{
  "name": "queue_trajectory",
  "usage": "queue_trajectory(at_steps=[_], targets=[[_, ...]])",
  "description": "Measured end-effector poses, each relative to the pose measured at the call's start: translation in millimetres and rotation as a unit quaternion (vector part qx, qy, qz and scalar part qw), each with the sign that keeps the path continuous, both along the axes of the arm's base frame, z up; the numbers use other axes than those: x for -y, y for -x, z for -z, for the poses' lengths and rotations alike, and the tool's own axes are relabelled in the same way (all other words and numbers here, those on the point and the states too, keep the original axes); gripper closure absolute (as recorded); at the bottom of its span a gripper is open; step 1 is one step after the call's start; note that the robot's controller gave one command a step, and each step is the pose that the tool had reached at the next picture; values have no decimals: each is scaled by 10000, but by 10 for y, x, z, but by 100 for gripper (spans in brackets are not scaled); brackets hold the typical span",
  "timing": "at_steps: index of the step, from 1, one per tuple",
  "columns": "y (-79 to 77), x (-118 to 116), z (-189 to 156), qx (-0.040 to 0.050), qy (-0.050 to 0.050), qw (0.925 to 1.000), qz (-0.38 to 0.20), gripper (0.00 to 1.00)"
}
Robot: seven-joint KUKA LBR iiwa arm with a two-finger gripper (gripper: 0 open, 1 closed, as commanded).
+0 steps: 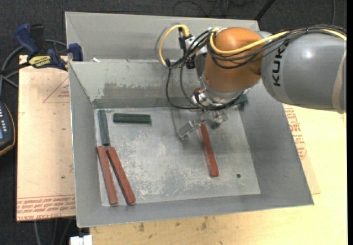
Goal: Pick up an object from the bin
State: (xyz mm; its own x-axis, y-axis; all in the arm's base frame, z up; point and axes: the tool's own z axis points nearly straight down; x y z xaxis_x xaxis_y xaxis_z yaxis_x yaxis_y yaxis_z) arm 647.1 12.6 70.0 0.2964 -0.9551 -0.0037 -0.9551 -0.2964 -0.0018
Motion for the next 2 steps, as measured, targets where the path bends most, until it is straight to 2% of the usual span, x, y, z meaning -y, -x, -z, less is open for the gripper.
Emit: queue_trajectory(at_steps=[1,2], targets=[[-4,3,-7,4,1,10000,1,100],[3,123,-1404,51,7,9994,338,100]])
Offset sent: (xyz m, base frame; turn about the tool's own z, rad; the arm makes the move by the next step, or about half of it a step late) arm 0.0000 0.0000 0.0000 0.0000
